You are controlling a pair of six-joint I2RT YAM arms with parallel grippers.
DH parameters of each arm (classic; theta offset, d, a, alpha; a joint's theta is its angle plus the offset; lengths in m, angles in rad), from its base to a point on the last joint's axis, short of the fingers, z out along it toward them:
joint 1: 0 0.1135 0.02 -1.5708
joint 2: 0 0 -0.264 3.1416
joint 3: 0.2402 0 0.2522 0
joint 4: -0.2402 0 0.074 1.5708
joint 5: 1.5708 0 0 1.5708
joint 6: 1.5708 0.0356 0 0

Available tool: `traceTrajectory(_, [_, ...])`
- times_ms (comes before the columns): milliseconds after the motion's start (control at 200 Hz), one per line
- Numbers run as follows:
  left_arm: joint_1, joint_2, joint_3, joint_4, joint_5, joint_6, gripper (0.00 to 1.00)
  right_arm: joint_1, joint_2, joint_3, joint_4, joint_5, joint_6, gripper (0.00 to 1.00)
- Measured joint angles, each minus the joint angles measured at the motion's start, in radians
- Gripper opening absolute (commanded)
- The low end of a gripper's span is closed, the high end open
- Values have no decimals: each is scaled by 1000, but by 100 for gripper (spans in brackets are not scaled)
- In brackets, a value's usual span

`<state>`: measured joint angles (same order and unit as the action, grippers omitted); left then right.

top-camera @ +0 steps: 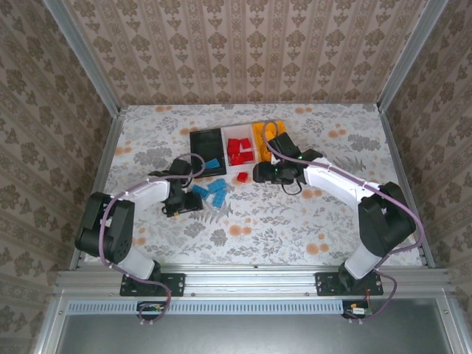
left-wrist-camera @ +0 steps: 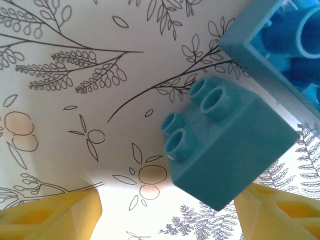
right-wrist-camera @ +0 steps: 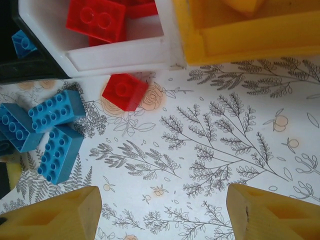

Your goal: Sort the legos into containers by color

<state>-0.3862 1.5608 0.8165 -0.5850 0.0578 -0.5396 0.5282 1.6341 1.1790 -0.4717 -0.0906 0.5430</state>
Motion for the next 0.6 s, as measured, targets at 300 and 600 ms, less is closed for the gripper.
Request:
traceTrajectory(300, [-6,85,99,-109,-14,84,70,1,-6,-23,27,-11,27,68])
traceTrajectory(600, [-7,140,168,-145,-13,159,69,19,-6,-23,28,-15,37,68])
